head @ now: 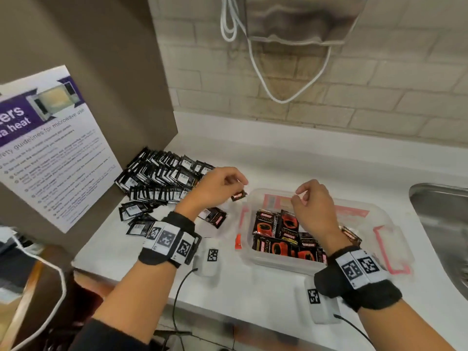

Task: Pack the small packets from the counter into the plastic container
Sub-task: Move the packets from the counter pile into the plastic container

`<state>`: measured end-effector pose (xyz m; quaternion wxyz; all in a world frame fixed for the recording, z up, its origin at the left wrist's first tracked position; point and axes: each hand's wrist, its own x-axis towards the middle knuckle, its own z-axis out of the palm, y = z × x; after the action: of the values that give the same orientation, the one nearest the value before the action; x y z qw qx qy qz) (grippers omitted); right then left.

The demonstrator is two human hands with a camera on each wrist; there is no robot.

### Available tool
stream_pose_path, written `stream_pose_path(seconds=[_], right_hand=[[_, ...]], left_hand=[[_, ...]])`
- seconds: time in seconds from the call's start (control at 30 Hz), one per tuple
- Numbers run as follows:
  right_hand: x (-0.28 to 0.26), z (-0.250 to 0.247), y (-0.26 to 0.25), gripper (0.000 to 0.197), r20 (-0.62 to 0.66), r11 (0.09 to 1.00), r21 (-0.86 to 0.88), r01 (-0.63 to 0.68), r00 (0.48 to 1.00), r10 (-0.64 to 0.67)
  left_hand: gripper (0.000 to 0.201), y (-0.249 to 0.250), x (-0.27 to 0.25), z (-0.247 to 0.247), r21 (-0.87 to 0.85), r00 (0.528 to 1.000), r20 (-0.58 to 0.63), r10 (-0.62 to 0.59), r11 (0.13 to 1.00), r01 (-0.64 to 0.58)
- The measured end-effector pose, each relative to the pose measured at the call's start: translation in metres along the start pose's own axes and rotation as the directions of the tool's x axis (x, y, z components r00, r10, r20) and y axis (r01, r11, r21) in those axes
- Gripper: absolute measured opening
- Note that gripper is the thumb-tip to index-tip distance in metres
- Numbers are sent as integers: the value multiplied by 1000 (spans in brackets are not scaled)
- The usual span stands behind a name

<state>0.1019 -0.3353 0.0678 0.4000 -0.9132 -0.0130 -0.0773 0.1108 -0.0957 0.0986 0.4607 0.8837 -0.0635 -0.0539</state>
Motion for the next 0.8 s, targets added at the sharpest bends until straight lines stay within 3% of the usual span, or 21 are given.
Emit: stream_pose_path(seconds=[0.1, 0.2, 0.3, 0.37, 0.43, 0.57, 0.67, 0.8], right_hand=[[-8, 19, -41, 13, 70, 987, 106, 118, 990, -125], [-17, 49, -76, 17, 234, 968, 164, 192, 945, -227], [-25, 85, -104, 28, 413, 966, 151, 211, 874, -256], [-28, 108, -114, 37, 521, 976, 93, 197, 825, -216], [-29, 130, -119, 46, 609, 983, -17, 181, 782, -133], [-27, 164, -119, 54, 660, 962, -245, 120, 747, 76], [-26, 182, -113, 59, 614, 925, -364, 104, 774, 155], [-25, 202, -102, 62, 521, 868, -489, 88, 827, 209]], left_hand=[[17, -37, -18, -46, 15, 979, -59, -193, 981, 194], [9, -75, -38, -79, 73, 920, -142, -366, 923, 378], [12, -112, -53, -101, 83, 791, -322, -520, 817, 571], [15, -131, -63, -110, 104, 706, -321, -631, 718, 689], [13, -142, -71, -111, 132, 665, -258, -701, 656, 743], [33, -153, -75, -102, 319, 684, -273, -676, 607, 728], [48, -155, -73, -93, 333, 698, -291, -654, 615, 715], [67, -159, -67, -84, 321, 675, -284, -681, 596, 736]])
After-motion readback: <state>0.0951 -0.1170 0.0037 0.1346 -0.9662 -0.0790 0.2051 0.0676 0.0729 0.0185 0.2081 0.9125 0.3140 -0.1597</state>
